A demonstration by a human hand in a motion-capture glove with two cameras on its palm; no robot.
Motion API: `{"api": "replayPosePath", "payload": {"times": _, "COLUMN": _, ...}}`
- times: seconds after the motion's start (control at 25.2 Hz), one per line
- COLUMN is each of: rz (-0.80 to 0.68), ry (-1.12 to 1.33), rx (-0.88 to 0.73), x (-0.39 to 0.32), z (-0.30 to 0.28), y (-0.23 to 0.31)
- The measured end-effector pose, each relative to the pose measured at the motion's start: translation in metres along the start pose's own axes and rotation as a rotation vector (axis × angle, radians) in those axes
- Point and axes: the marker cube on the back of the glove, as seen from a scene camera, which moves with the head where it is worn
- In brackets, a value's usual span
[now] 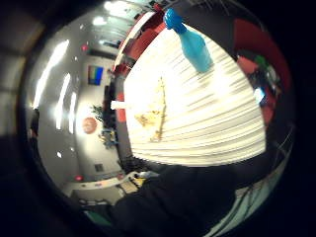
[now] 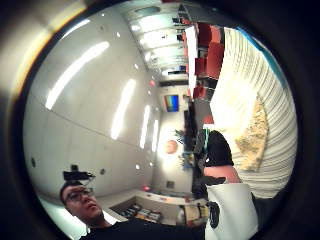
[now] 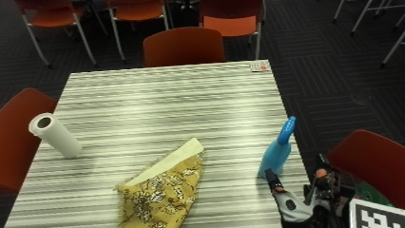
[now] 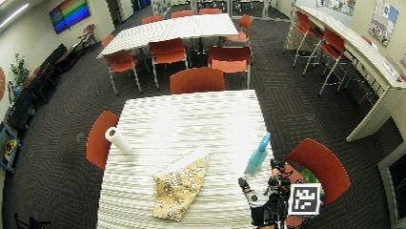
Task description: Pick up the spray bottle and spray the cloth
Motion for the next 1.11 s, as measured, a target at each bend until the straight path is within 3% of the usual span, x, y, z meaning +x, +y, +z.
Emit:
{"api": "replayPosePath", "payload": {"times": 0.12, "rz": 0.095, "ry": -0.158, "rx": 0.063, "x": 0.011, "z": 0.004, "y": -0.001}}
{"api": "replayPosePath", "payload": {"times": 0.44, "rz": 0.163, "ry": -0.177, "rx": 0.053, "x": 0.021, "z": 0.012, "y": -0.014}}
{"api": "replayPosePath", "payload": {"times": 1.11, "rz": 0.305, "ry": -0.014, "rx": 0.194, "x": 0.092, "z": 0.027, "y": -0.142}}
